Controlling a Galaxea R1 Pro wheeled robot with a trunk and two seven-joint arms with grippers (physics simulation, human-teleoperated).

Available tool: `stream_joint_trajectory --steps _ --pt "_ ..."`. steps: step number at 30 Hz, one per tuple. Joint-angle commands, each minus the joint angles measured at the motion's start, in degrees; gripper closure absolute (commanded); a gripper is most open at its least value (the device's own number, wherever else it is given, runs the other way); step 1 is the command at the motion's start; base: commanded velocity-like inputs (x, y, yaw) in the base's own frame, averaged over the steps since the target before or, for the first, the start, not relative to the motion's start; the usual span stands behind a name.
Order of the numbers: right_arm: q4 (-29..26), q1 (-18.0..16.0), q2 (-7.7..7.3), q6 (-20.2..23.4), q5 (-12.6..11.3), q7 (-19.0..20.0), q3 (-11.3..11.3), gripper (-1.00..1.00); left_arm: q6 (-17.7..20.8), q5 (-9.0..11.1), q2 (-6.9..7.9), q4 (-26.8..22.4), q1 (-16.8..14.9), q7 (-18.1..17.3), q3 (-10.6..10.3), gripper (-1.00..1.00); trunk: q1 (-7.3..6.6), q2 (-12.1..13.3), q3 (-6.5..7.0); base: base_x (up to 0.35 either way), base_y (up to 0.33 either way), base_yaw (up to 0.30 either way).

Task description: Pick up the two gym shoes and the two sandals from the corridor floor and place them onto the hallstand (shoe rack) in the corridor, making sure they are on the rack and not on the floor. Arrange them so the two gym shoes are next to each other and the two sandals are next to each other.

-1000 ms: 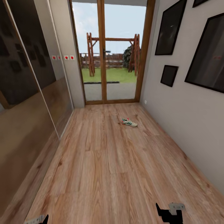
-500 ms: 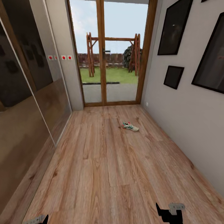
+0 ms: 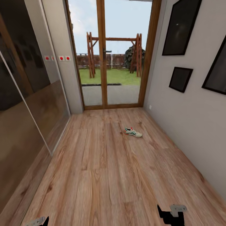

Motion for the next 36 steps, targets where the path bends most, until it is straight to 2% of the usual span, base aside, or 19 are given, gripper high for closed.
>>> stream_joint_trajectory --steps 1,28,36 --pt "0.06 -0.04 -0.02 -0.17 -0.61 0.42 0.26 -1.0 -0.04 0.6 -0.01 0.06 -0.04 -0.59 0.15 -1.0 0.03 -0.02 -0.05 0.34 0.057 0.0" --pt "0.03 -0.04 0.16 -0.17 -0.64 0.42 0.26 -1.0 -0.04 0.6 -0.01 0.06 -0.04 -0.59 0.15 -1.0 0.03 -0.02 -0.05 0.34 0.097 0.0" --pt "0.03 -0.04 0.16 -0.12 -0.67 0.42 0.26 -1.0 -0.03 0.6 -0.01 0.06 -0.04 -0.61 0.11 -1.0 0.03 -0.02 0.13 0.336 0.131 -0.124"
